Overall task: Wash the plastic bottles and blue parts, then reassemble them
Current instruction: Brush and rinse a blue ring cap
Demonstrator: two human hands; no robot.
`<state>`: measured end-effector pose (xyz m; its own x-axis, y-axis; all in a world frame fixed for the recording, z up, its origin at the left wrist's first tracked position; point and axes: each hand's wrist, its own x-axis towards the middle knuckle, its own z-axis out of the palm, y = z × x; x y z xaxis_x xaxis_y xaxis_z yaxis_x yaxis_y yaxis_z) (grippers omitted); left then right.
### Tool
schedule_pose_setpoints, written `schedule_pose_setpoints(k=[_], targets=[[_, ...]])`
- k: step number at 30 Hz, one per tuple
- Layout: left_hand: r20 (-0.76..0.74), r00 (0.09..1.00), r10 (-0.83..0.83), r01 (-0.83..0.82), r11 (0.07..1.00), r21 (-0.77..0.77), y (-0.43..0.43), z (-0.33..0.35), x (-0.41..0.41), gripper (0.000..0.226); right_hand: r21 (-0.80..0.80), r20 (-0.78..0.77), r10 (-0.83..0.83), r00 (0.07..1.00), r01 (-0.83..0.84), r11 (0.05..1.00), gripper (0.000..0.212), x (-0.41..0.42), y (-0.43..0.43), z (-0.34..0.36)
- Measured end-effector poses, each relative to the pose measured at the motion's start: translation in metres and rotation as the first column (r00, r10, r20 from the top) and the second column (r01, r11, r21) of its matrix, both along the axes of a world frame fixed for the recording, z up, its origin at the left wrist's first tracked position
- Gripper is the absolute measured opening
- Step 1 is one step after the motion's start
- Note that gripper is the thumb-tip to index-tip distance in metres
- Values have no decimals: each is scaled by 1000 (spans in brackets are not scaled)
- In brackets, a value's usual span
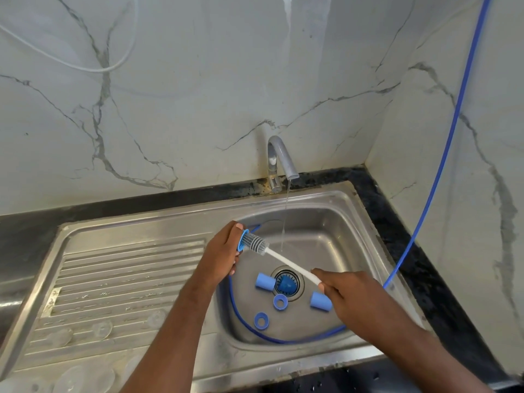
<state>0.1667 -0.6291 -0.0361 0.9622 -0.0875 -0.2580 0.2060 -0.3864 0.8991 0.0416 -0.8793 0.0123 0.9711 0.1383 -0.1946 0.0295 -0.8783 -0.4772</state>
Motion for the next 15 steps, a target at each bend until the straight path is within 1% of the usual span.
schedule_pose_setpoints(k=[2, 5, 7, 8, 11, 13, 15], targets=[[-28, 998, 53, -55, 996, -66, -6, 3, 0, 34, 20, 26, 12, 1000, -13, 1000, 31, -1, 7, 3], [-71, 991, 109, -120, 977, -176, -6, 12, 6, 38, 46, 36, 61, 997, -63, 997, 36, -7, 9, 3], [-74, 992, 98, -110, 975, -194, -4, 15, 6, 38, 77, 10, 28, 1000, -28, 997, 40, -9, 2, 3], [-78, 993, 91, -105, 975, -195, -4, 15, 5, 38, 63, 1, 6, 1000, -6, 998, 40, -8, -3, 4], [-97, 992, 82, -100, 975, -198, -8, 10, -1, 38, 60, 21, -50, 999, 49, 997, 34, -4, -6, 5], [-133, 988, 80, -109, 968, -227, -10, 8, 0, 39, 69, 51, -24, 998, 20, 997, 35, -5, 2, 7], [-166, 983, 77, -118, 959, -258, -8, 11, 3, 40, 56, 59, 39, 997, -42, 998, 41, -11, 4, 5]])
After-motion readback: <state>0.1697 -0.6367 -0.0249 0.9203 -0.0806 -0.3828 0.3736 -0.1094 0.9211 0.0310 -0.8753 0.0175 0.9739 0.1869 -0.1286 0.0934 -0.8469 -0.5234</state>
